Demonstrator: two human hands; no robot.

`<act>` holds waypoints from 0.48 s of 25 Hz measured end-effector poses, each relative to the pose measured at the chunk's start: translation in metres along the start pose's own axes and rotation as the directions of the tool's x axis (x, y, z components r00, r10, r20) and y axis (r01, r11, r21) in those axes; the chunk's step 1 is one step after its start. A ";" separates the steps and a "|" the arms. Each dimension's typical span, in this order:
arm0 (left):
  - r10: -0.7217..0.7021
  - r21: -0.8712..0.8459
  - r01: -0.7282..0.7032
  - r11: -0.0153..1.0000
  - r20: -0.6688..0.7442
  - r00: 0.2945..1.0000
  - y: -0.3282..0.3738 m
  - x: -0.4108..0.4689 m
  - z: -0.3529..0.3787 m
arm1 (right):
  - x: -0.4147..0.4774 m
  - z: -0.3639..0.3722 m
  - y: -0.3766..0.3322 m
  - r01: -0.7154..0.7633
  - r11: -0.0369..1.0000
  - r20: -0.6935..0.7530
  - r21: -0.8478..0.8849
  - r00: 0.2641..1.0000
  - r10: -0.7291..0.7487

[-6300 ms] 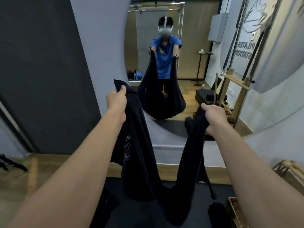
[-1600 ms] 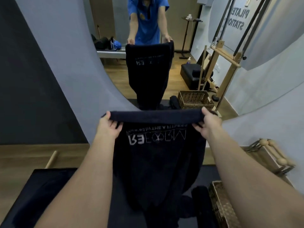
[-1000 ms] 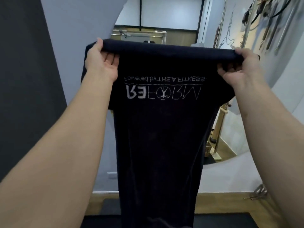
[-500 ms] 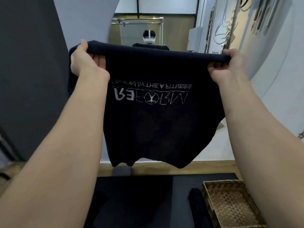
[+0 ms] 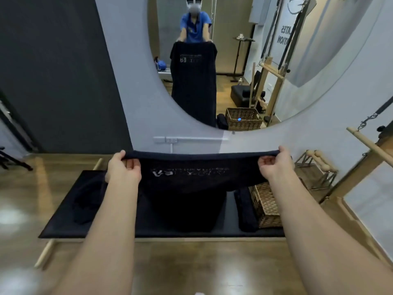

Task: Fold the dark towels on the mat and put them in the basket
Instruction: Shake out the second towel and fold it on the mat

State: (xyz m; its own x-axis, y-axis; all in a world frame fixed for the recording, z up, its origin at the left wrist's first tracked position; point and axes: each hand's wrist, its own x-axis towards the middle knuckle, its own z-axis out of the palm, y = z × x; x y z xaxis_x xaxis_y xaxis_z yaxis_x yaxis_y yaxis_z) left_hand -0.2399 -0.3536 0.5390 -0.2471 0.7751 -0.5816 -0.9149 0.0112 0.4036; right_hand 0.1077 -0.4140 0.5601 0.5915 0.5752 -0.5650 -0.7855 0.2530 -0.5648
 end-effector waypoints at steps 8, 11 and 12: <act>-0.084 0.098 0.106 0.990 -0.206 0.975 -0.030 0.014 -0.130 | -0.003 -0.108 0.035 -0.097 0.946 -0.205 -0.309 0.978 0.033; -0.079 0.149 0.113 0.982 -0.221 0.972 -0.047 0.033 -0.118 | 0.021 -0.103 0.029 -0.083 0.927 -0.221 -0.365 0.975 0.000; -0.076 0.173 0.116 0.978 -0.223 0.972 -0.054 0.044 -0.108 | 0.034 -0.097 0.027 -0.076 0.926 -0.219 -0.371 0.976 -0.007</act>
State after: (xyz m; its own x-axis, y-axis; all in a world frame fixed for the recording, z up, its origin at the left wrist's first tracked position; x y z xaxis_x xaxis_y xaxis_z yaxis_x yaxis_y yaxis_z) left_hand -0.2363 -0.3889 0.4154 -0.2415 0.6119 -0.7532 -0.8684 0.2101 0.4492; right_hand 0.1237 -0.4629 0.4675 0.6229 0.3885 -0.6790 -0.7047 -0.0981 -0.7027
